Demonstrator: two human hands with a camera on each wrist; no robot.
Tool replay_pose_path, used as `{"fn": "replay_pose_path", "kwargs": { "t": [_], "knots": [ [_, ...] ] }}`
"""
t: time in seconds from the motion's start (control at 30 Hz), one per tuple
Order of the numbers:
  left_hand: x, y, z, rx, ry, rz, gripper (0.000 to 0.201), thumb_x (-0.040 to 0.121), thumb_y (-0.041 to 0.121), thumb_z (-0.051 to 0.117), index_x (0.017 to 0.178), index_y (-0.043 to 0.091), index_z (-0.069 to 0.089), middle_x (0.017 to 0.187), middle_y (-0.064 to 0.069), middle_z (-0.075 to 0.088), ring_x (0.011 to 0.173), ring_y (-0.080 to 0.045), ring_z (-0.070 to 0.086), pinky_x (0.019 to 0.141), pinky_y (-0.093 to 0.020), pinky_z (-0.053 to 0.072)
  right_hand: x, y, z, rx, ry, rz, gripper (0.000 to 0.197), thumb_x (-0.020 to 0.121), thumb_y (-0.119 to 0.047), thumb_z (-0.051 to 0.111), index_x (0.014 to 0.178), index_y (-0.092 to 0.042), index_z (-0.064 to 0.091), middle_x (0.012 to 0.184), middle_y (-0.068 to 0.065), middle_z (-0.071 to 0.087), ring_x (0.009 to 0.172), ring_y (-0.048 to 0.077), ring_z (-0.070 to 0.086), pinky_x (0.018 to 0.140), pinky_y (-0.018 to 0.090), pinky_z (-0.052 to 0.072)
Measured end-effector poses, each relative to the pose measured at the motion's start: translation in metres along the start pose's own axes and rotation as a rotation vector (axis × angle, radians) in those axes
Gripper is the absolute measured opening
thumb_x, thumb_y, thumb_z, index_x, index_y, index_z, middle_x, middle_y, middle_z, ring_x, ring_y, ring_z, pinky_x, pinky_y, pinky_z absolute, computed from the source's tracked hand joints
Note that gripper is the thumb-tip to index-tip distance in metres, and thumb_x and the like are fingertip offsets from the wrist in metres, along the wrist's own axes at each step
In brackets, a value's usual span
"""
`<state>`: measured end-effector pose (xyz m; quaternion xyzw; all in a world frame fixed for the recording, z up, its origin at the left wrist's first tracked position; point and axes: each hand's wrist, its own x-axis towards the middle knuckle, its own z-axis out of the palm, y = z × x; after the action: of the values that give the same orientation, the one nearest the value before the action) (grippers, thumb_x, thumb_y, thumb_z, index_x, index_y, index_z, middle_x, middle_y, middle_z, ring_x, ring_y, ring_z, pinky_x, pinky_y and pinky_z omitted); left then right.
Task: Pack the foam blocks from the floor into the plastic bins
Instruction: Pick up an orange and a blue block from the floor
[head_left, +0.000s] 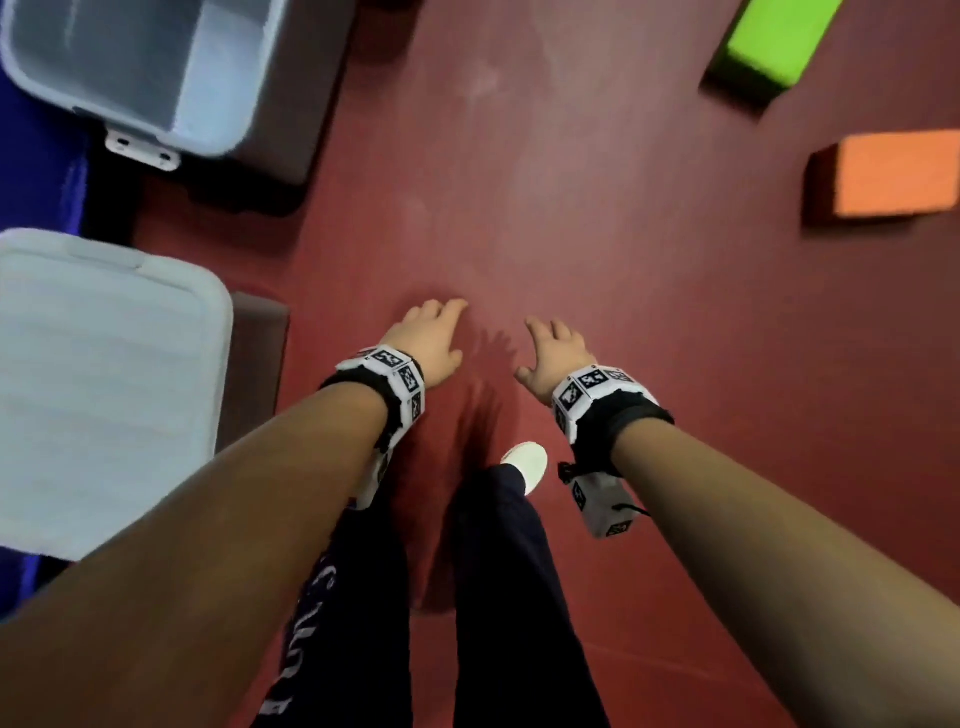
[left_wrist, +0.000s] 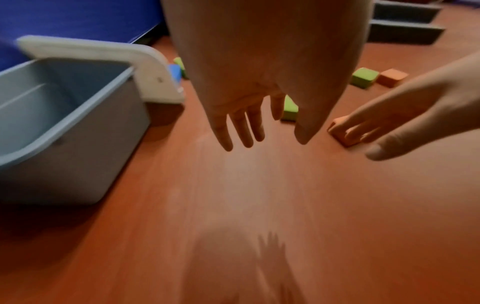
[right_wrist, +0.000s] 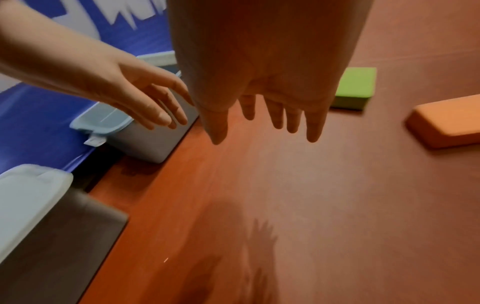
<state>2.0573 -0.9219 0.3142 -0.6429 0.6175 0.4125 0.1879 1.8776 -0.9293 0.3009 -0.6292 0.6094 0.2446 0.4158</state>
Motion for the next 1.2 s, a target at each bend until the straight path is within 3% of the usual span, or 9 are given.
{"fn": "replay_pose_path", "kwargs": {
  "t": [0.3,0.47,0.7,0.93,1.2],
  "knots": [
    [0.113,0.259,-0.077,0.156,0.031,0.292,0.062,0.09,0.026,0.057,0.144,0.019,0.029,0.139,-0.012,0.042,0.128,-0.032,0.042,0.102,-0.042,0.039,-0.009,0.208,-0.142,0.328,0.206,0.281,0.065,0.091,-0.031,0.053,0.148,-0.021,0.023,0.148,0.013,0.029,0.135,0.033,0.028,0.108,0.045,0.032],
    [0.162,0.358,-0.077,0.071,-0.001,0.266,0.062,0.089,0.024,0.058,0.145,0.017,0.03,0.14,-0.013,0.044,0.127,-0.031,0.045,0.105,-0.042,0.038,-0.006,0.306,-0.197,0.465,0.248,0.398,0.063,0.092,-0.032,0.053,0.147,-0.019,0.024,0.146,0.015,0.031,0.133,0.035,0.031,0.105,0.044,0.033],
    [0.257,0.501,-0.09,0.137,-0.095,0.306,0.063,0.09,0.025,0.06,0.144,0.012,0.03,0.138,-0.018,0.045,0.124,-0.033,0.046,0.105,-0.039,0.037,0.024,0.431,-0.265,0.647,0.231,0.531,0.063,0.093,-0.034,0.053,0.147,-0.02,0.024,0.146,0.014,0.032,0.134,0.034,0.031,0.106,0.045,0.033],
    [0.322,0.615,-0.086,0.101,-0.138,0.218,0.063,0.09,0.027,0.061,0.144,0.012,0.031,0.132,-0.018,0.049,0.116,-0.032,0.053,0.099,-0.039,0.042,0.045,0.559,-0.312,0.72,0.198,0.605,0.063,0.092,-0.033,0.055,0.146,-0.019,0.027,0.143,0.016,0.036,0.131,0.035,0.034,0.107,0.046,0.034],
    [0.396,0.694,-0.053,-0.134,-0.07,-0.055,0.065,0.088,0.026,0.064,0.143,0.01,0.032,0.134,-0.018,0.049,0.119,-0.033,0.051,0.099,-0.04,0.042,0.119,0.693,-0.364,0.597,0.1,0.51,0.064,0.092,-0.033,0.054,0.147,-0.019,0.025,0.145,0.015,0.035,0.133,0.035,0.033,0.107,0.045,0.034]
  ]
}}
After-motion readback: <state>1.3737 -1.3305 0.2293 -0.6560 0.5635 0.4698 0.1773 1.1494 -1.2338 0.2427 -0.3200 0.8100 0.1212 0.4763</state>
